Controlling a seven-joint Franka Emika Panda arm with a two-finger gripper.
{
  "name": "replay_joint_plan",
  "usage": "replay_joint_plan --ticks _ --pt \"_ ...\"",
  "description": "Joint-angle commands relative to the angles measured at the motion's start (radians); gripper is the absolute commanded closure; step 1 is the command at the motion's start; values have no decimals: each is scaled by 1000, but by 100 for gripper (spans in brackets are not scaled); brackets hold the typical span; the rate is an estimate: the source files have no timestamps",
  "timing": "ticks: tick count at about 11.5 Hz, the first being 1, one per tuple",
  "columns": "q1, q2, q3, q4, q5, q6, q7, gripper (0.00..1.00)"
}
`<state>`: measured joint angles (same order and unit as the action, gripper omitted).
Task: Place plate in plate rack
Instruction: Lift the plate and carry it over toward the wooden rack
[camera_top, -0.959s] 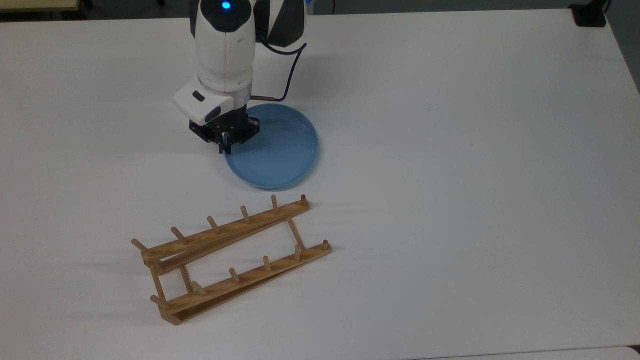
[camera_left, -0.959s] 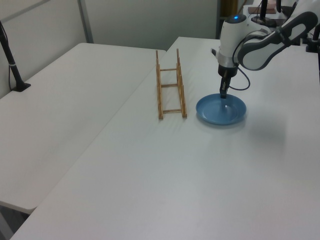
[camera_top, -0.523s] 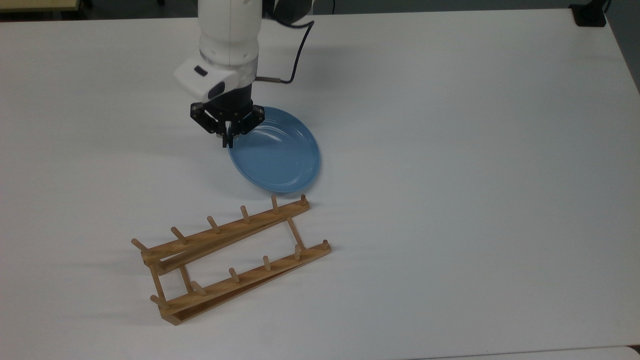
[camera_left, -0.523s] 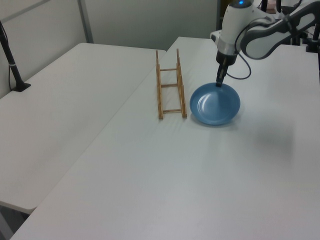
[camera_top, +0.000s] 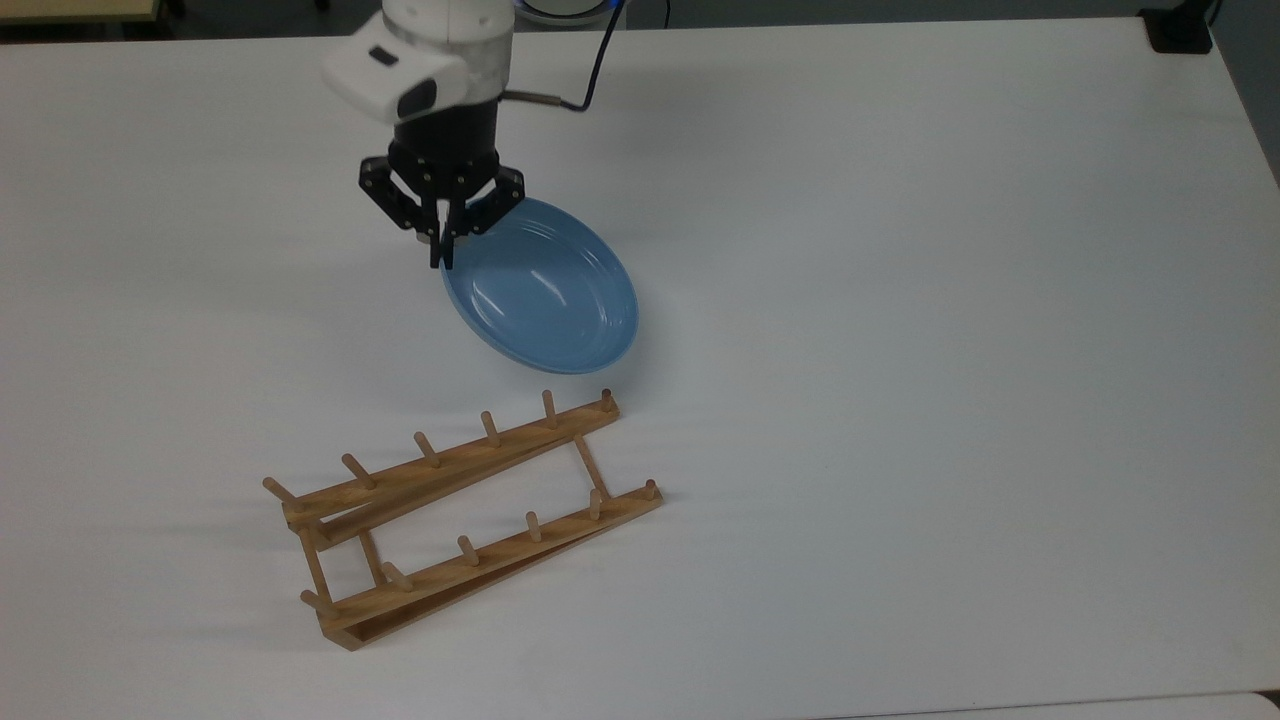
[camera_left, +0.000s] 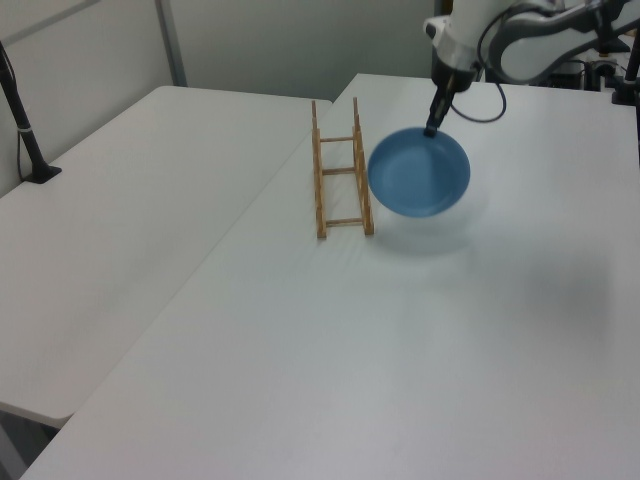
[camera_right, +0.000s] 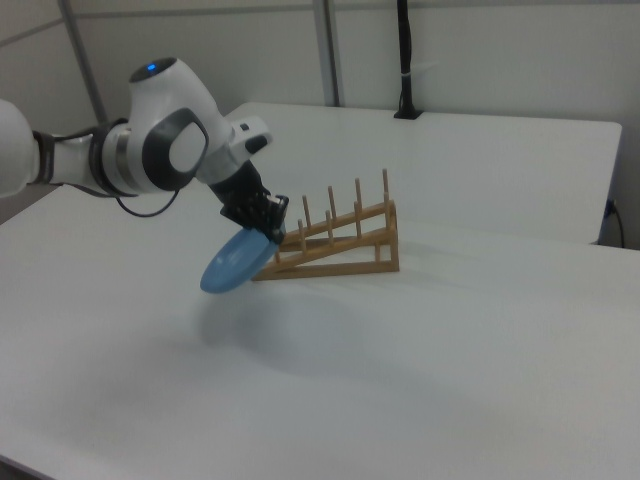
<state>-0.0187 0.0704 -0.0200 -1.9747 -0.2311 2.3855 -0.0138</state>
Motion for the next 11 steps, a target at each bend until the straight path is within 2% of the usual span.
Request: replay_joint_plan --ticks 1,2,5,7,9,11 --pt "5 -35 5 92 27 -48 50 100" --pt "0 -35 5 138 48 -45 75 100" --pt "-4 -35 2 212 43 -25 187 100" --pt "-6 -37 -3 218 26 61 233 100" --pt "-10 -38 -8 218 -32 157 277 100" --pt "-30 -43 -8 220 -159 217 361 100"
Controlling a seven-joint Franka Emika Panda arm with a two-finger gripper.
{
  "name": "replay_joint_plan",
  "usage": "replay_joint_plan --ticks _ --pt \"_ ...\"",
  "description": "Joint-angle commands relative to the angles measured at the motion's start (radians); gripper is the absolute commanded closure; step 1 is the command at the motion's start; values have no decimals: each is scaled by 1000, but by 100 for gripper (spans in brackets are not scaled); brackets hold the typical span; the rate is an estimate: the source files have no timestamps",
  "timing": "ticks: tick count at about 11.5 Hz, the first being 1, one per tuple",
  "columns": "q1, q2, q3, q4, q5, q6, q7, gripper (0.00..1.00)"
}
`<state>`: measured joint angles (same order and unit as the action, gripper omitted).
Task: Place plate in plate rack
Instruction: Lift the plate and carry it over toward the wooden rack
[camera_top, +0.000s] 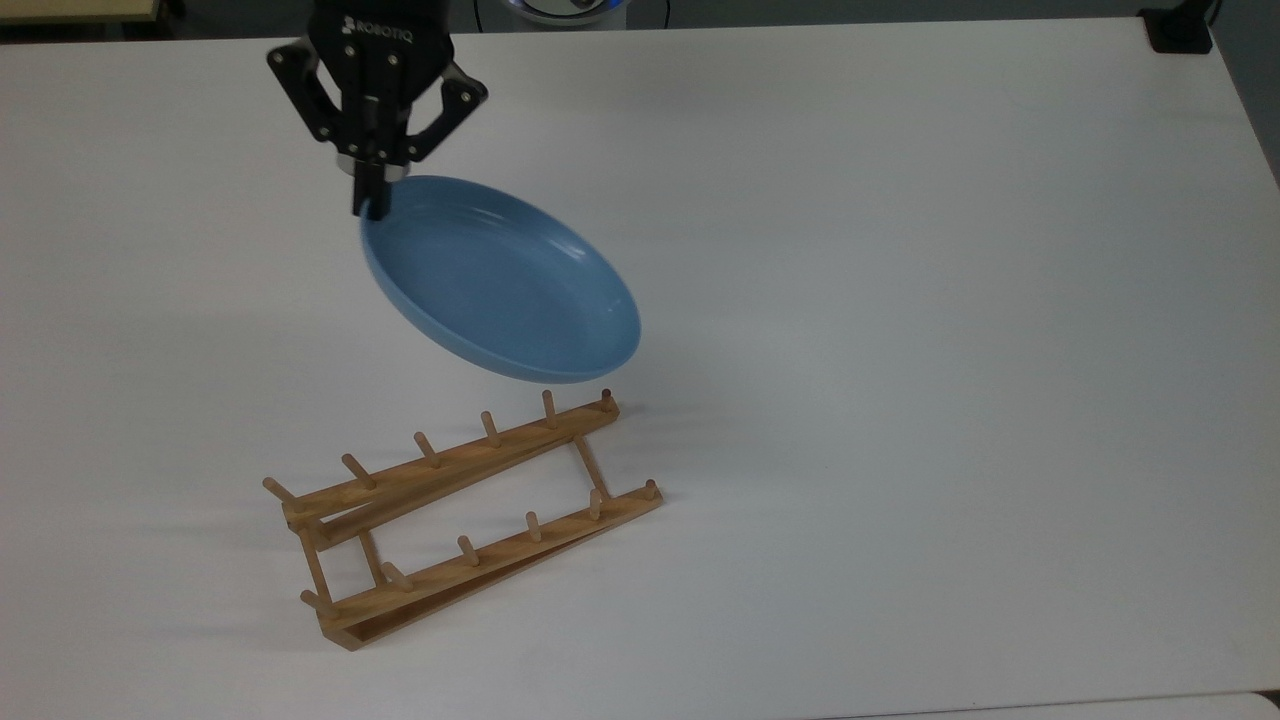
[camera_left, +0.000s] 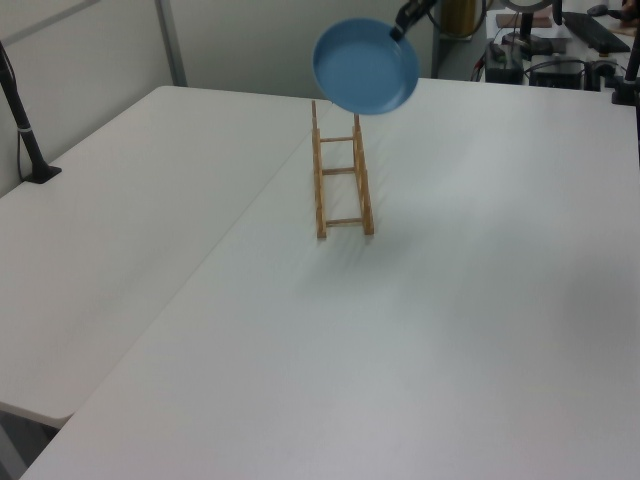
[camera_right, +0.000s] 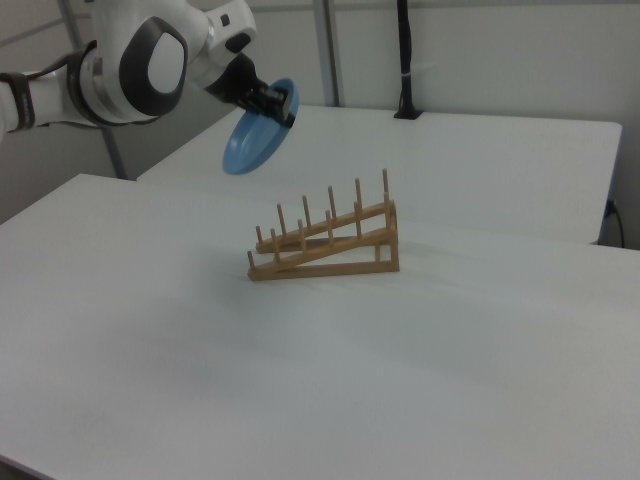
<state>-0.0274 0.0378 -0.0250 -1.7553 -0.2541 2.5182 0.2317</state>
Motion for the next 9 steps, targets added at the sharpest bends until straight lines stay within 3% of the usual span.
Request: replay_joint_plan --ticks 1,5,7,9 --pt "-32 -10 -3 -1 -222 115 177 100" --pt "-74 4 -9 -1 -674 160 427 100" --pt "-80 11 -12 0 -1028 157 674 100" --pt "-80 30 -12 -1 -1292 130 891 100"
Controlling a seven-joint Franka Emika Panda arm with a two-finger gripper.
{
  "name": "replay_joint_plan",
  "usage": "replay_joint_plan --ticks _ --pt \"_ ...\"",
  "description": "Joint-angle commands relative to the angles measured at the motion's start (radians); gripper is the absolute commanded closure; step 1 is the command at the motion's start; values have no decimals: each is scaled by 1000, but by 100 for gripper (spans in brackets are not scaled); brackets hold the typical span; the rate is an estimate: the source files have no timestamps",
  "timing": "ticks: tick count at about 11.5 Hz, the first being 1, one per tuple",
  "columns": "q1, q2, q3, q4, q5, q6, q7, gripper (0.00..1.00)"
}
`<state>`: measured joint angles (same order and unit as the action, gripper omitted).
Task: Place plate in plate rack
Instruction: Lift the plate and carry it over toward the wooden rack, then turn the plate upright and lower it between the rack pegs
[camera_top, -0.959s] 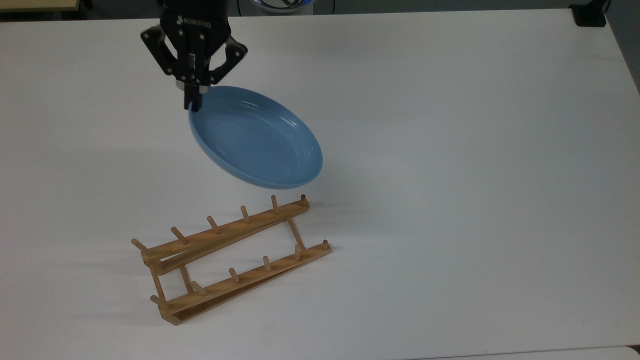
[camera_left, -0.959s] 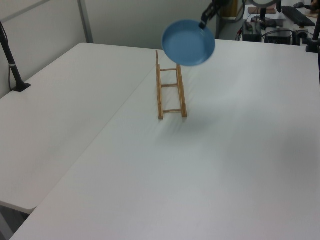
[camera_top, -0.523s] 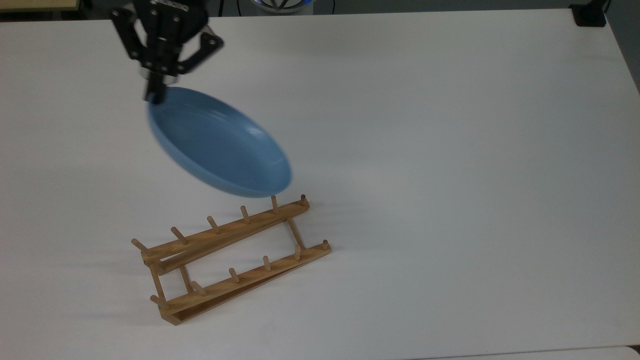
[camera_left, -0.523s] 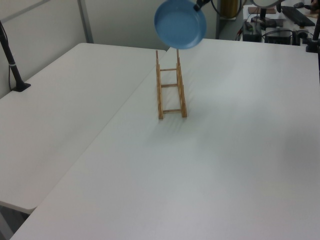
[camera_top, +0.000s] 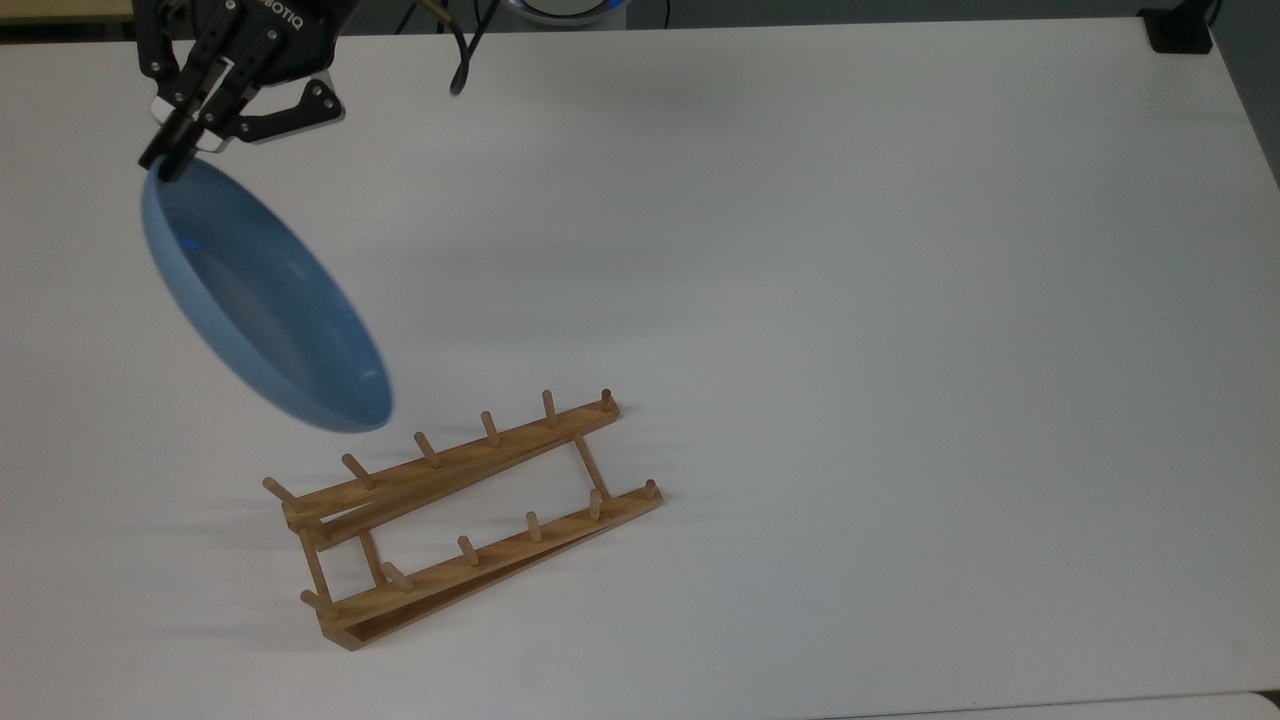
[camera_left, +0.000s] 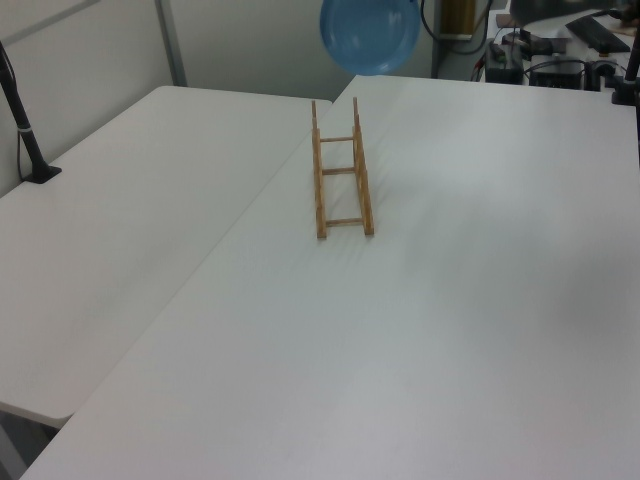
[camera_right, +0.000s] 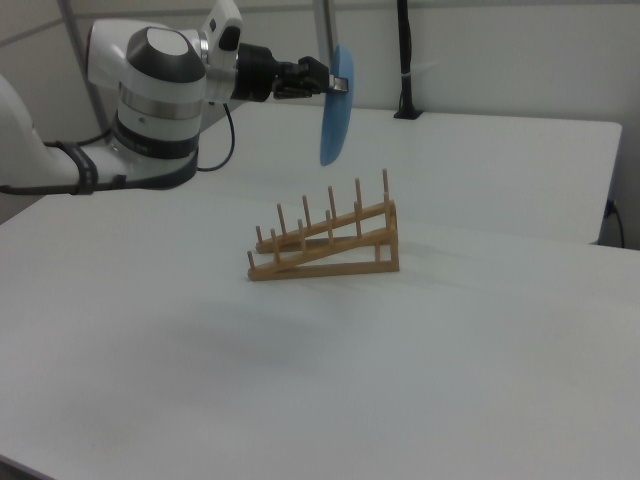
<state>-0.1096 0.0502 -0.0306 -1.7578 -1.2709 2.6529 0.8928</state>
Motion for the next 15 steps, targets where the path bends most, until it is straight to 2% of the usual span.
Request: replay_joint_plan --ticks 1,3,6,15 --pt "11 34 -2 1 -385 -78 341 100" --pt "27 56 1 0 -474 -126 455 100" --pt "50 106 1 0 -545 -212 530 100" --pt "96 204 3 8 -607 -320 707 100"
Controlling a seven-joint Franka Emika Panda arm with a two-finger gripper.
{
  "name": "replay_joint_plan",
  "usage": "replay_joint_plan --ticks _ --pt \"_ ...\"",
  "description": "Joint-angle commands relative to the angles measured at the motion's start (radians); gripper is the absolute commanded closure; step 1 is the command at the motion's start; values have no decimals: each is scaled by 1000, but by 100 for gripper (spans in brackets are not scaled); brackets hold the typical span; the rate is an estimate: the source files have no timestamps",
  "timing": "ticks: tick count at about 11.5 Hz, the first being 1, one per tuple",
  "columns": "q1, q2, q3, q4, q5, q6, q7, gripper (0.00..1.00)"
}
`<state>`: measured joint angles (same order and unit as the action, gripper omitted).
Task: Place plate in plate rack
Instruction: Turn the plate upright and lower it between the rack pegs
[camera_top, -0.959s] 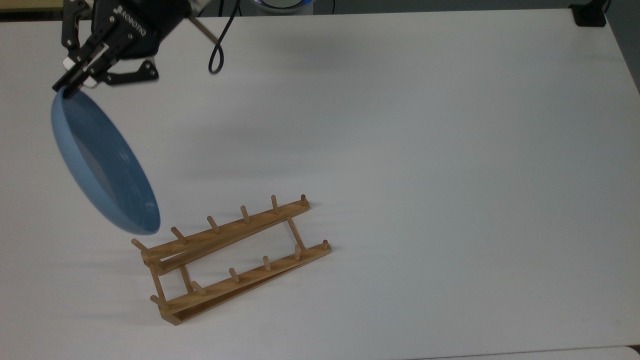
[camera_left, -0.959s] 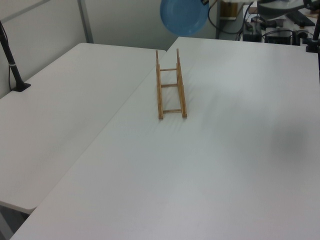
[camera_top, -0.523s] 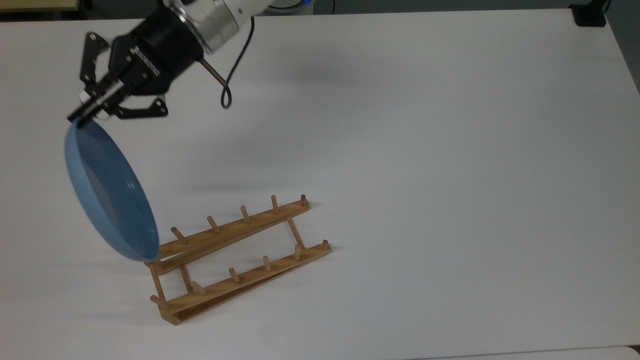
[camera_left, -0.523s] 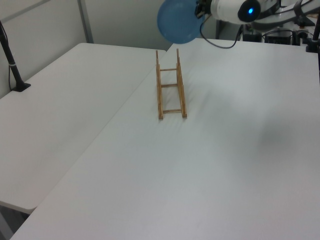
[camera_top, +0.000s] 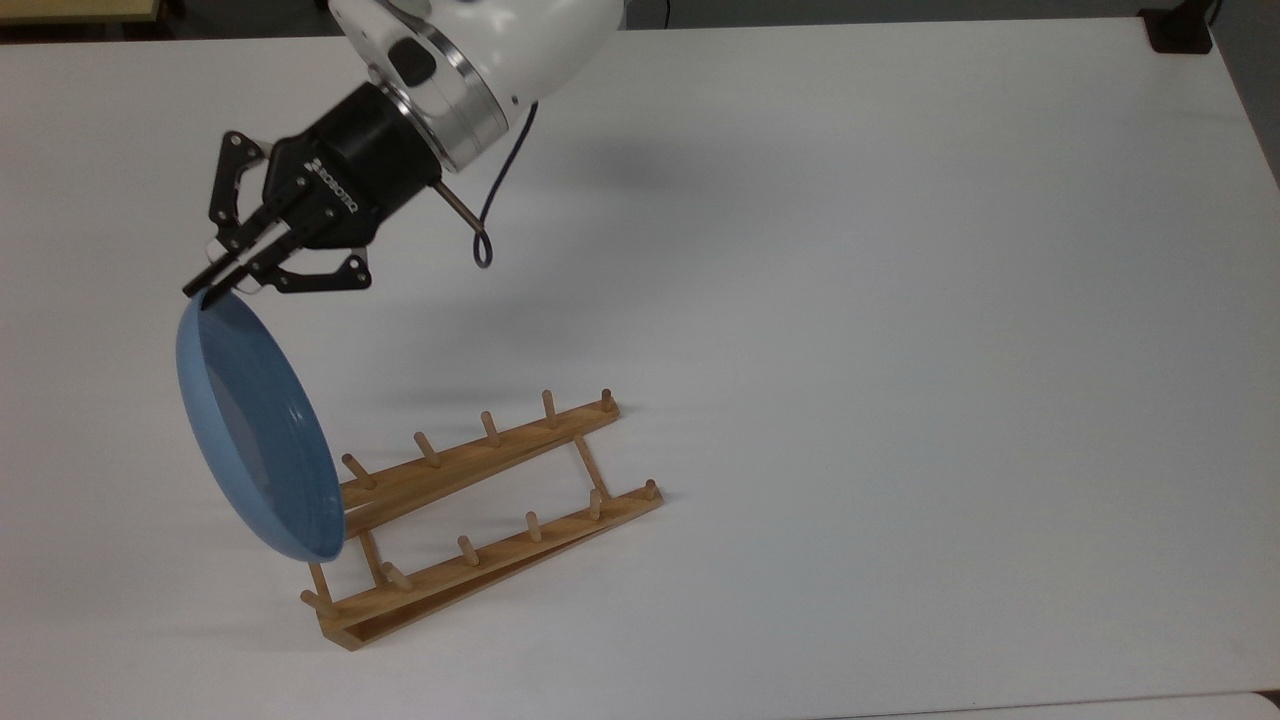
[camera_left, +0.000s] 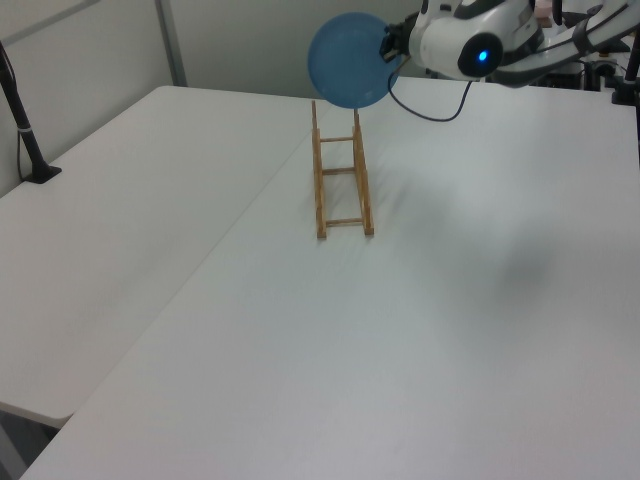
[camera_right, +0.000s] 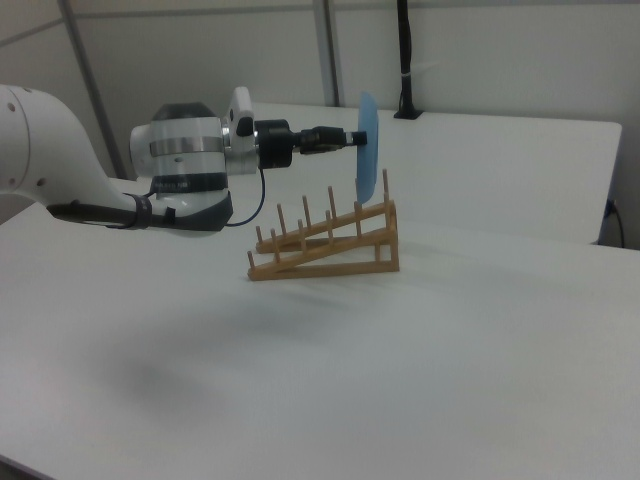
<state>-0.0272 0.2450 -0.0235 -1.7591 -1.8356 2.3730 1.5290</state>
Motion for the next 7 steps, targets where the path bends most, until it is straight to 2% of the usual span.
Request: replay_joint_plan --ticks 1,5,7 --pt "13 13 -4 9 -46 -49 82 100" --pt "30 92 -4 95 -108 -132 213 100" --pt "41 105 -3 105 -106 -135 226 100"
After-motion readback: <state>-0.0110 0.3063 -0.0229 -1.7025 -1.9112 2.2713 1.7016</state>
